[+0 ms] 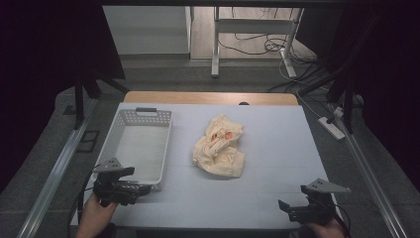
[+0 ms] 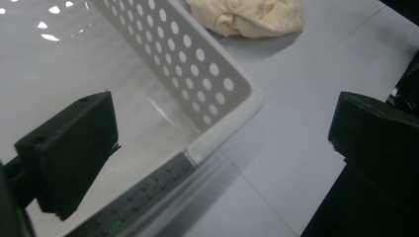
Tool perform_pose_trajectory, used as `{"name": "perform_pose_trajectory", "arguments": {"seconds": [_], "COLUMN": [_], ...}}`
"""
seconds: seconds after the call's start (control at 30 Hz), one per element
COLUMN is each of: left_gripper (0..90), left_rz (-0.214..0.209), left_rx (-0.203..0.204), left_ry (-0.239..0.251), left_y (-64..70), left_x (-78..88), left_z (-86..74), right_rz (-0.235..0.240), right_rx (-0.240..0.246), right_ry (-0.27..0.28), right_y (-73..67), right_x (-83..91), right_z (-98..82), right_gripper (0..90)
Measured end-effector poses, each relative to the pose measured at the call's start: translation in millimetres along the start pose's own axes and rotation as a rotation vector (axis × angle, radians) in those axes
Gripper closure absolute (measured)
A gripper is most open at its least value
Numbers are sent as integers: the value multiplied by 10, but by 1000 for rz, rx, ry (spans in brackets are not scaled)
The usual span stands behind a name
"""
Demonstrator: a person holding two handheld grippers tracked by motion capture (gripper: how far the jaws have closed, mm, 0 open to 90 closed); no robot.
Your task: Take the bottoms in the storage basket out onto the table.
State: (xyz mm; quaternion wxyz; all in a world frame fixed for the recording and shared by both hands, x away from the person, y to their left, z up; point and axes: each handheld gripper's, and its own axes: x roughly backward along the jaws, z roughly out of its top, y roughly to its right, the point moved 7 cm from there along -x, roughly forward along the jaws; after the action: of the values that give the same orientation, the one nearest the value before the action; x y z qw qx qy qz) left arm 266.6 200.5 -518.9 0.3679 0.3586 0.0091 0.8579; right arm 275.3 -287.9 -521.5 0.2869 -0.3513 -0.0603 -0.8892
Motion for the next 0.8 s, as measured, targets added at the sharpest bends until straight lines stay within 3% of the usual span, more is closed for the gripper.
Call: {"name": "perform_pose_trajectory", "arguments": {"seconds": [0.8], "left_gripper": [0], "left_rz": [41], "left_rx": [17], "left_ry": [46], "left_y": [49], "left_x": [188], "left_z": [-199], "right_rz": [-2], "right_rx": [-1], "right_ry": [-1], "right_y": [3], "right_x": [0], "right_z": [-1], "right_gripper": [0]}}
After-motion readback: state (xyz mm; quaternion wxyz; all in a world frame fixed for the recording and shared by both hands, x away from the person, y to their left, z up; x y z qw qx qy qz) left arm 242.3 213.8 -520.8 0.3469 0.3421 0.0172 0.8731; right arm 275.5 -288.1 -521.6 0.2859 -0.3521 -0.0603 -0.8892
